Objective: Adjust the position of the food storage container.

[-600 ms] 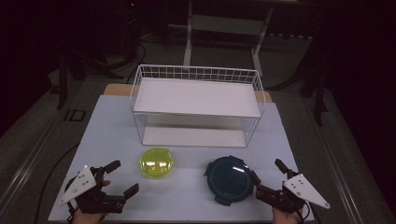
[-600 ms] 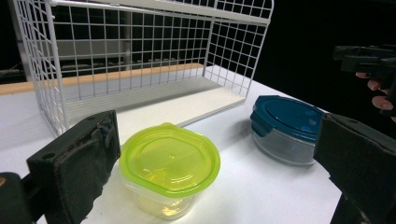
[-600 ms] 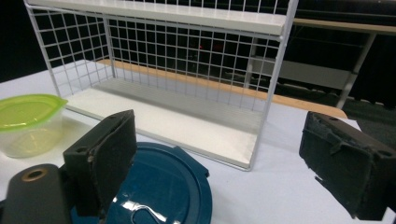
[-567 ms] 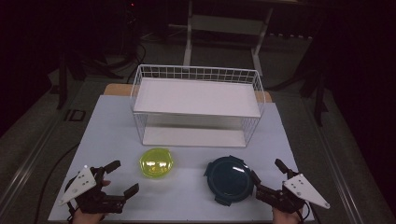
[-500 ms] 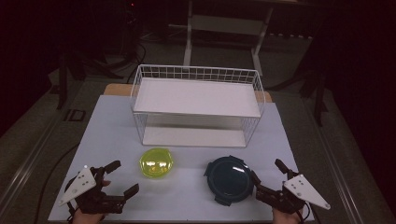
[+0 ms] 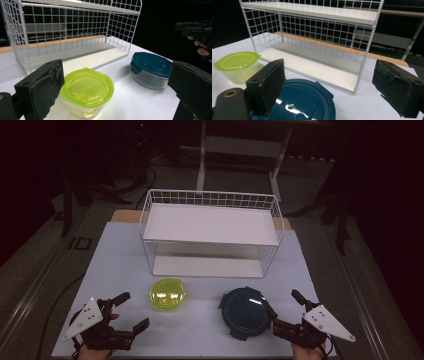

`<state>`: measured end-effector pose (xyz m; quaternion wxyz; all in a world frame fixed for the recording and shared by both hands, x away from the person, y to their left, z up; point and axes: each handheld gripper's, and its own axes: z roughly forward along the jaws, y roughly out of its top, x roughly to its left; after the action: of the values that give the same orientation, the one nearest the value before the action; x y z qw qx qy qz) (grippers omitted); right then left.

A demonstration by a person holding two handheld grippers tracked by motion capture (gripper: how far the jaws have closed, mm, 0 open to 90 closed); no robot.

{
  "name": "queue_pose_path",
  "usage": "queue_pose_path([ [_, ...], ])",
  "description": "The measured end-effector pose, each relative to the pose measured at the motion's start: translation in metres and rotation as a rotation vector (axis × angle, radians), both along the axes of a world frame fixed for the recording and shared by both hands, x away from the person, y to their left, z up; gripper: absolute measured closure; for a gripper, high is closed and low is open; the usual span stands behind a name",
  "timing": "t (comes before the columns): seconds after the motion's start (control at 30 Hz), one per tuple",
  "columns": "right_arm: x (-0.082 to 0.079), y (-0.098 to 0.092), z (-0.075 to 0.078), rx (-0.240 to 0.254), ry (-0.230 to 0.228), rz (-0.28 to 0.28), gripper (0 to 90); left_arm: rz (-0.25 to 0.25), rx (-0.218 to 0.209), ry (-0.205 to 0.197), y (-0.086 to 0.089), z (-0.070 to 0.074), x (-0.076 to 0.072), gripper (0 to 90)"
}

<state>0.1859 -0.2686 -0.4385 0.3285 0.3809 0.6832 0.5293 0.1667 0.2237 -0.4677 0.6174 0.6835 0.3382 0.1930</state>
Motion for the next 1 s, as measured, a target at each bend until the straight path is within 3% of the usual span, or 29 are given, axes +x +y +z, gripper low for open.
queue_pose_path([
  [0.13, -0.003, 0.003, 0.006, -0.027, 0.032, 0.018, 10.9, -0.006, -0.006, -0.002, -0.002, 0.001, 0.000, 0.3],
  [0.17, -0.004, 0.005, 0.007, -0.038, 0.064, 0.072, 11.0, -0.009, -0.003, -0.001, -0.003, 0.000, 0.001, 0.3],
  [0.2, -0.004, 0.005, 0.007, -0.038, 0.064, 0.072, 11.0, -0.009, -0.003, -0.001, -0.003, 0.000, 0.001, 0.3],
  [0.23, -0.007, 0.007, 0.007, -0.067, 0.078, 0.093, 16.7, -0.014, 0.001, 0.002, -0.004, 0.000, 0.002, 0.3],
  [0.33, -0.008, 0.007, 0.006, -0.076, 0.087, 0.104, 16.6, -0.016, 0.001, 0.002, -0.005, 0.000, 0.002, 0.3],
  [0.37, -0.009, 0.003, 0.003, -0.059, 0.133, 0.146, 29.3, -0.017, -0.001, 0.000, -0.005, 0.000, 0.002, 0.3],
  [0.4, -0.009, 0.000, 0.002, -0.045, 0.152, 0.158, 35.8, -0.017, -0.001, 0.000, -0.005, 0.000, 0.002, 0.3],
  [0.43, -0.009, 0.000, 0.002, -0.045, 0.152, 0.158, 35.8, -0.017, -0.001, 0.000, -0.005, 0.000, 0.002, 0.3],
  [0.47, -0.010, -0.004, -0.002, -0.051, 0.200, 0.165, 49.2, -0.017, -0.002, 0.002, -0.005, 0.000, 0.003, 0.3],
  [0.53, -0.010, -0.006, -0.005, -0.060, 0.224, 0.175, 52.2, -0.019, -0.002, 0.003, -0.005, -0.001, 0.003, 0.3],
  [0.57, -0.013, -0.008, -0.012, -0.083, 0.253, 0.164, 61.3, -0.019, 0.000, 0.004, -0.005, -0.001, 0.003, 0.3],
  [0.73, -0.017, -0.010, -0.031, -0.128, 0.342, 0.173, 77.9, -0.022, 0.004, 0.004, -0.006, -0.001, 0.004, 0.3],
  [0.77, -0.017, -0.010, -0.031, -0.128, 0.342, 0.173, 77.9, -0.022, 0.003, 0.004, -0.007, -0.001, 0.004, 0.3],
  [0.8, -0.016, -0.010, -0.037, -0.139, 0.378, 0.185, 84.6, -0.022, 0.005, 0.005, -0.007, -0.002, 0.004, 0.3],
  [1.0, -0.015, -0.008, -0.048, -0.178, 0.437, 0.203, 89.7, -0.025, 0.007, 0.010, -0.008, -0.002, 0.006, 0.3],
])
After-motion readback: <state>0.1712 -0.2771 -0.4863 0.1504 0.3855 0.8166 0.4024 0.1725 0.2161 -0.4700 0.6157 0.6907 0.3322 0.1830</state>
